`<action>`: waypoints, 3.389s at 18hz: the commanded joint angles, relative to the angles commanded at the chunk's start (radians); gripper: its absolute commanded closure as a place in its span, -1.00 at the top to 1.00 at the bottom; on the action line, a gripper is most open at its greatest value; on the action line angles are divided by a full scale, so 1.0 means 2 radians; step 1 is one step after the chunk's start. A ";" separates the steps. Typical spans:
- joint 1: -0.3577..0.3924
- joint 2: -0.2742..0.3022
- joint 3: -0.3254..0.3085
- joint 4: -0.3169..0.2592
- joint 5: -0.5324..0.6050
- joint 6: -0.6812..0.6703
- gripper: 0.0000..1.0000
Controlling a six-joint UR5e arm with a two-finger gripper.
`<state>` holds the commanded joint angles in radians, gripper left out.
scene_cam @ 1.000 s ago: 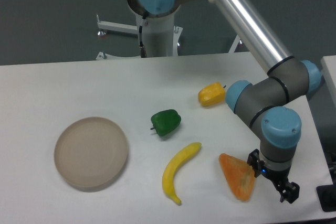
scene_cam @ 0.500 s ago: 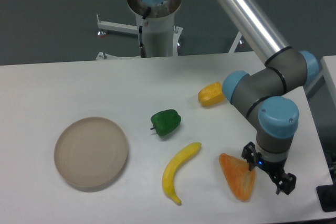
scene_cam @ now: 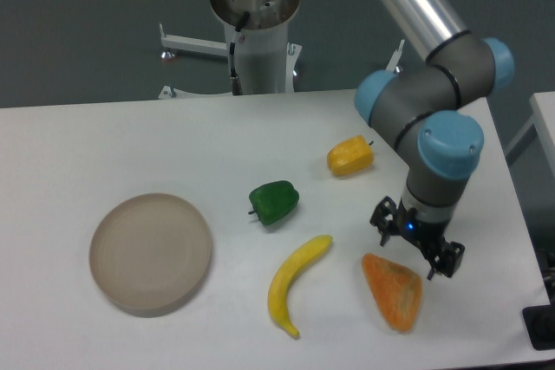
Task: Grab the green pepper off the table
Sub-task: 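Move the open gripper over toward the green bell pepper, then lower the gripper around the green pepper and close on it, then lift the green pepper off the table and carry it toward the yellow pepper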
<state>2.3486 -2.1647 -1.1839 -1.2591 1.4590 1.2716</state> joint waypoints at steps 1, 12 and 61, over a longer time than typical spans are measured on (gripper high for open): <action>-0.004 0.005 -0.010 -0.005 0.000 0.000 1.00; -0.059 0.048 -0.106 -0.022 0.006 0.025 1.00; -0.029 0.066 -0.108 -0.014 -0.015 0.004 -0.28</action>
<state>2.2900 -2.0325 -1.4009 -1.2869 1.4283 1.2793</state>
